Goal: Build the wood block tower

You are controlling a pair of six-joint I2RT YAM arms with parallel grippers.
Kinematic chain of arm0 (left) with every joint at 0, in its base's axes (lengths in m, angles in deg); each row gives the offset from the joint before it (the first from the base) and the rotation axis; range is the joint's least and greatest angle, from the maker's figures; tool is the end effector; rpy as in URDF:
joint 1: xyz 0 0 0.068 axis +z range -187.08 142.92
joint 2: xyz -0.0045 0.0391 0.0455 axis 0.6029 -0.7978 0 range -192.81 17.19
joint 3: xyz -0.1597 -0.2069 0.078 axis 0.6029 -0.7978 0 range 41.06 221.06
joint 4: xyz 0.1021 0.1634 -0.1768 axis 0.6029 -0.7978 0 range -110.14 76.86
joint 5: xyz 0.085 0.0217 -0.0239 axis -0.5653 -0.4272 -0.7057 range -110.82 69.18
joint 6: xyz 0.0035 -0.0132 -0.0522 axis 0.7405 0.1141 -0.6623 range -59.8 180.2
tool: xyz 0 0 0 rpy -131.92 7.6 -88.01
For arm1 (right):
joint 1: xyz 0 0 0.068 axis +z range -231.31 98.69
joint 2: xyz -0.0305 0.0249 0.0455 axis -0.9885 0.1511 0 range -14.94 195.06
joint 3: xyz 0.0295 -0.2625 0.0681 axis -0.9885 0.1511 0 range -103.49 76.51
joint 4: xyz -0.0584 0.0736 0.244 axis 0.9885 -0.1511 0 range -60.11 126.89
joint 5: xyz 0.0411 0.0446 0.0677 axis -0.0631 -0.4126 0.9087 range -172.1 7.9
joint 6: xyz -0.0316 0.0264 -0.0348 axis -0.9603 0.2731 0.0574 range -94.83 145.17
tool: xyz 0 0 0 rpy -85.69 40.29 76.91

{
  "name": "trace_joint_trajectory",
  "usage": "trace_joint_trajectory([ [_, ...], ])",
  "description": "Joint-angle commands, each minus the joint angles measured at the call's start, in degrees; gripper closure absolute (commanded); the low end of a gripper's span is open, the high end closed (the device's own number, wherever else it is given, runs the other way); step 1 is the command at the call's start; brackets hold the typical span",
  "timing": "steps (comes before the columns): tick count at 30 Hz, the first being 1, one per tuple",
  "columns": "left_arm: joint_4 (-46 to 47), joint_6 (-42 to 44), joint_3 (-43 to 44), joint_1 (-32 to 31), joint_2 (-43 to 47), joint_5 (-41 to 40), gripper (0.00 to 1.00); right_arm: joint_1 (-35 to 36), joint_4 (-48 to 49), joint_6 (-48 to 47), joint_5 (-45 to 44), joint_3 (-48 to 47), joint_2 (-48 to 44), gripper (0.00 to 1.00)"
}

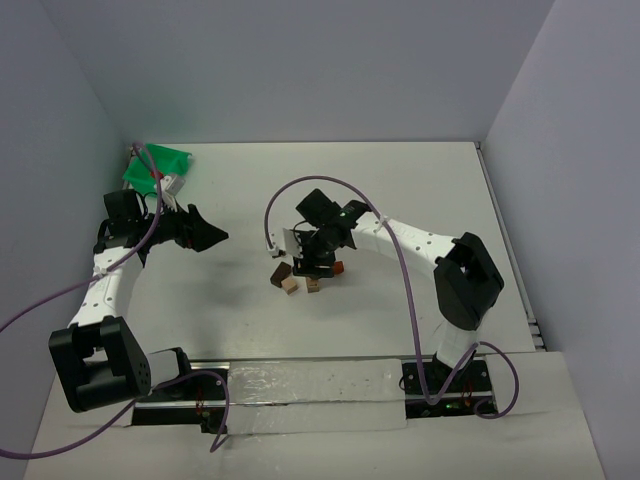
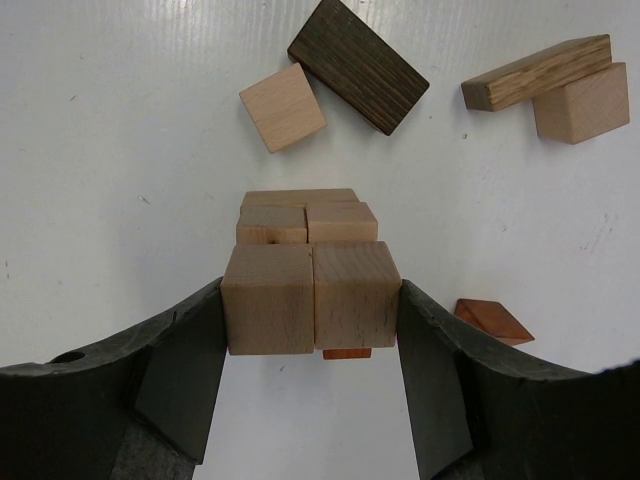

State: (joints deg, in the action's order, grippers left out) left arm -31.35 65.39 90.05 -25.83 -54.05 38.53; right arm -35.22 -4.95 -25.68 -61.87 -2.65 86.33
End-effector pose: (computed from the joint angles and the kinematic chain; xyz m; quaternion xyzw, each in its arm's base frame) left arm 0.2558 0.0196 0.2663 0.1655 0.7988 -0.3929 0.4245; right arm 0.2465 0.2739 0.2393 -0.7442 0.6063 0.1617 0.2287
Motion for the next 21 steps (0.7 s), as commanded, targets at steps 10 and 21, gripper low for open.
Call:
trace_joint_trajectory([
  [10,0.72,0.88,1.98,0.37,-0.12,0.95,0.01,1.0,2.19,-0.49,-1.14,-0.75,0.49,0.42],
  [21,0.68,1.05,2.07,0.36,-0.39,0.9,0.01,1.24,2.6,-0.85,-1.24,-0.16,1.03,0.38],
])
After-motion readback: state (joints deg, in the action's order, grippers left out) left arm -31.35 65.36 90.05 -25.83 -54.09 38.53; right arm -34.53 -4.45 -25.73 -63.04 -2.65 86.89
